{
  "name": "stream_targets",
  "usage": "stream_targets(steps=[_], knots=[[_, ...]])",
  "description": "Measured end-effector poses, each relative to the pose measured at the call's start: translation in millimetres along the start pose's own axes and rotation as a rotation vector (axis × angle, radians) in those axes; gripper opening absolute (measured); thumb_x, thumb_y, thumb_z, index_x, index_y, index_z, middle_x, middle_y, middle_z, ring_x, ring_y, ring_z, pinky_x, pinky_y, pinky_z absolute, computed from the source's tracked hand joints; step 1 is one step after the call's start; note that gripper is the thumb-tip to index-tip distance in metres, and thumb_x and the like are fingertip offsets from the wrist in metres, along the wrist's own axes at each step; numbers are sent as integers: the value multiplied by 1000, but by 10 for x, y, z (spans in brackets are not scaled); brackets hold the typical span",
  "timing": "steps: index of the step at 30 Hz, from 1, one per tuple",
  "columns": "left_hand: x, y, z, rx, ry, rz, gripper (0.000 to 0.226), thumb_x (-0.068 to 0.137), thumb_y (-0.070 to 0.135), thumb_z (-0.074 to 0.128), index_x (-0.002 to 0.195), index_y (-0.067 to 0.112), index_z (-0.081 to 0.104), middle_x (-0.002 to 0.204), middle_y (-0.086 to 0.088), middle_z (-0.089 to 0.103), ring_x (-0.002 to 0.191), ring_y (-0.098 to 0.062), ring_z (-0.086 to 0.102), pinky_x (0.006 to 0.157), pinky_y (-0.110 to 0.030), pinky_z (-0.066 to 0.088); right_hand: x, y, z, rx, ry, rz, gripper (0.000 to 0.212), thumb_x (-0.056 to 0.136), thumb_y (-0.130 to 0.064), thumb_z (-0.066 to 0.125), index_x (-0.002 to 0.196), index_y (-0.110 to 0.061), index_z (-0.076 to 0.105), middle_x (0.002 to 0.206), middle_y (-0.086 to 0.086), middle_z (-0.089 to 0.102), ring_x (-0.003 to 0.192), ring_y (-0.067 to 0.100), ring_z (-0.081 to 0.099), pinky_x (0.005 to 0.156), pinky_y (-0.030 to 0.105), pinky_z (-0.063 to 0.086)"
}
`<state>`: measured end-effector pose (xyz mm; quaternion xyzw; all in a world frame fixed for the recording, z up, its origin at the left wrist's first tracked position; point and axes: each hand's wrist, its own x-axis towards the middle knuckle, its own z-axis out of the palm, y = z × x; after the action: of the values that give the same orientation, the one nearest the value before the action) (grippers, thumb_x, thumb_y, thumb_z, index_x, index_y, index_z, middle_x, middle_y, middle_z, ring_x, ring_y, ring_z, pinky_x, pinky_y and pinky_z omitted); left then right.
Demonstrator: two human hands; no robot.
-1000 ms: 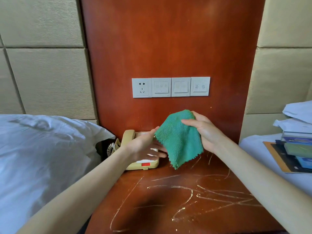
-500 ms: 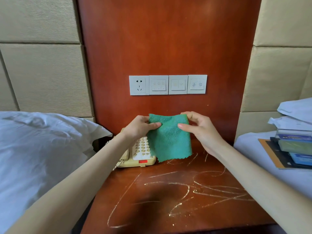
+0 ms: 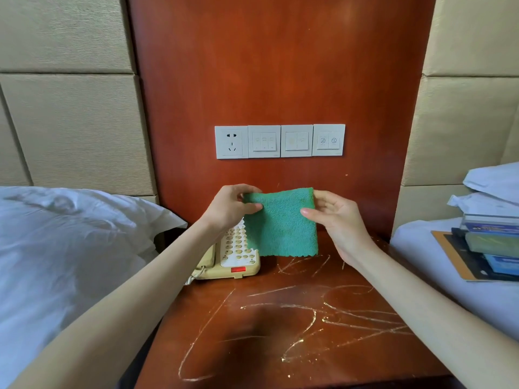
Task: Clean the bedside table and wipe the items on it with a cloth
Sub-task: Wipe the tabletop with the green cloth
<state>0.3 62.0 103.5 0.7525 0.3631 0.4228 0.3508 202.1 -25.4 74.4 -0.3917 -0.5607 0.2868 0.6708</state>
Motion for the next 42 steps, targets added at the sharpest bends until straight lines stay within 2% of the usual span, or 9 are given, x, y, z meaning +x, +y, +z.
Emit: stream_targets(steps=[8, 13, 18, 20, 24, 29, 34, 38, 42], knots=[[12, 106, 43, -65, -31, 18, 7, 94, 15, 60, 88, 15, 62, 85, 0, 64, 77, -10, 58, 62, -13, 45, 40, -11, -71, -13, 92, 55, 44, 76, 4, 72, 108, -17, 51, 93, 9, 64, 85, 14, 65, 73, 26, 51], [14, 187, 31, -39, -244, 61, 4, 93, 19, 62, 90, 18, 65, 89, -3, 69, 84, -15, 64, 77, -30, 50, 107, -113, -152, -289, -227, 231, 38, 76, -21, 77, 111, -22, 62, 112, 3, 64, 105, 19, 62, 91, 30, 47], [25, 243, 149, -33, -279, 97, 3, 88, 16, 69, 85, 15, 69, 79, -1, 73, 74, -15, 71, 64, -26, 56, 161, -197, -10, -410, -382, 265, 22, 84, -15, 69, 104, -7, 66, 99, 15, 71, 94, 28, 69, 87, 43, 55], [8, 182, 152, -106, -253, 50, 11, 86, 23, 71, 87, 13, 70, 83, -5, 75, 75, -19, 72, 64, -28, 57, 163, -195, 23, -433, -353, 237, 17, 86, -12, 67, 99, 0, 66, 99, 25, 68, 93, 36, 67, 85, 48, 53], [-101, -45, 123, -244, -245, -70, 30, 83, 52, 66, 83, 24, 73, 86, 4, 72, 78, -11, 67, 66, -20, 54, 171, -150, -45, -262, -246, 234, 11, 87, -6, 64, 97, -2, 66, 92, 16, 72, 90, 29, 70, 81, 40, 56], [-229, -320, 267, -659, -280, -203, 37, 74, 57, 65, 100, 33, 76, 109, 6, 73, 103, -11, 69, 82, -28, 56, 199, -107, -140, 124, -102, 336, 15, 89, -1, 58, 101, -7, 65, 98, 13, 72, 91, 25, 71, 64, 32, 56], [-301, -359, 513, -883, -516, -192, 92, 59, 65, 78, 136, 24, 49, 138, -4, 57, 127, -21, 55, 94, -31, 51, 191, -60, -168, 243, -59, 422, 15, 90, 1, 56, 101, -3, 63, 96, 14, 73, 87, 25, 72, 58, 30, 55], [-333, -271, 610, -950, -443, -219, 71, 68, 47, 78, 127, 14, 58, 129, -10, 63, 117, -23, 62, 93, -31, 54, 179, -40, -213, 223, -14, 449, 19, 91, -1, 56, 107, -1, 64, 100, 16, 72, 90, 26, 71, 59, 29, 55], [-323, -242, 653, -742, -248, -326, 24, 91, 15, 64, 113, 7, 62, 102, -8, 75, 86, -19, 73, 67, -28, 60, 130, -19, -296, 90, -35, 428, 17, 92, -6, 57, 106, -7, 66, 99, 13, 73, 88, 24, 72, 57, 27, 54]])
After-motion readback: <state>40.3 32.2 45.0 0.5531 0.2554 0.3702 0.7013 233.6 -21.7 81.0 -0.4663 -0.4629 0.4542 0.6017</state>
